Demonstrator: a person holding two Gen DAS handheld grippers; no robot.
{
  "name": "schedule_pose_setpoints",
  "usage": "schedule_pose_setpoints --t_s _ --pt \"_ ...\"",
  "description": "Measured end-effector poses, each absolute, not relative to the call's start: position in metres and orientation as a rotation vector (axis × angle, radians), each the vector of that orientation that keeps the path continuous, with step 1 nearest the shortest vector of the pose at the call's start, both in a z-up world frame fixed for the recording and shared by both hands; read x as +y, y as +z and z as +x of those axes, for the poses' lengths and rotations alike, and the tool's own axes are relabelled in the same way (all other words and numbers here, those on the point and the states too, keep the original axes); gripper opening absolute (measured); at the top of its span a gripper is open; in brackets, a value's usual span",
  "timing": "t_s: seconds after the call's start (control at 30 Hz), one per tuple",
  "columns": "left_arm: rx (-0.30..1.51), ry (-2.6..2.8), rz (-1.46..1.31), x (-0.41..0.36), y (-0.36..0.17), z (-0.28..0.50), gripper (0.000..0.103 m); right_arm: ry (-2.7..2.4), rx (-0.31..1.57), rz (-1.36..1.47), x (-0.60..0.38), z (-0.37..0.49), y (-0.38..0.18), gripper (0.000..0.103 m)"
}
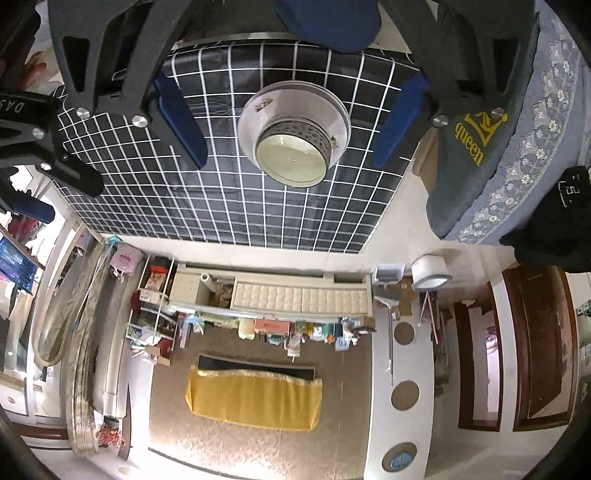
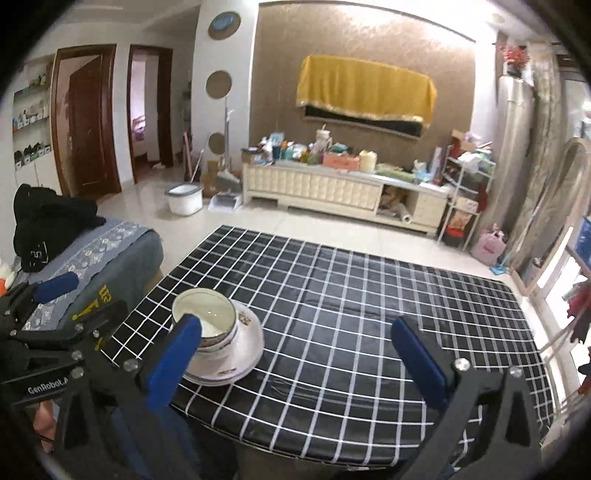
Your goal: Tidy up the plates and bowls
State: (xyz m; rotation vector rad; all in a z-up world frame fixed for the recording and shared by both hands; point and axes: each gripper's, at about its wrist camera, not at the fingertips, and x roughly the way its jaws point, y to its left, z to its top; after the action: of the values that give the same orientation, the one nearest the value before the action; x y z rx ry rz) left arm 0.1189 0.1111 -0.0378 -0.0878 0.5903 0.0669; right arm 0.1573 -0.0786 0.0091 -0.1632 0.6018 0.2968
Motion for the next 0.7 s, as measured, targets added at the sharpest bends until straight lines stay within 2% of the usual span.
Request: schedule_pose_setpoints --t_s 0.27,0.37,0.7 --pt "0.516 0.044 -0.044 0.076 -0.026 0.063 0.091 0.246 0.523 -0.186 -0.100 0.101 0.016 0.103" --pt "0.495 0.025 -0.047 0.064 -0.024 0.043 0.103 0.224 0.504 -0.187 -0.111 0.082 0.014 0.103" --pt "0.441 0.013 -0.020 0.040 -0.018 -0.002 0.103 0.179 0.466 -0.145 -0.139 0.037 0.014 0.103"
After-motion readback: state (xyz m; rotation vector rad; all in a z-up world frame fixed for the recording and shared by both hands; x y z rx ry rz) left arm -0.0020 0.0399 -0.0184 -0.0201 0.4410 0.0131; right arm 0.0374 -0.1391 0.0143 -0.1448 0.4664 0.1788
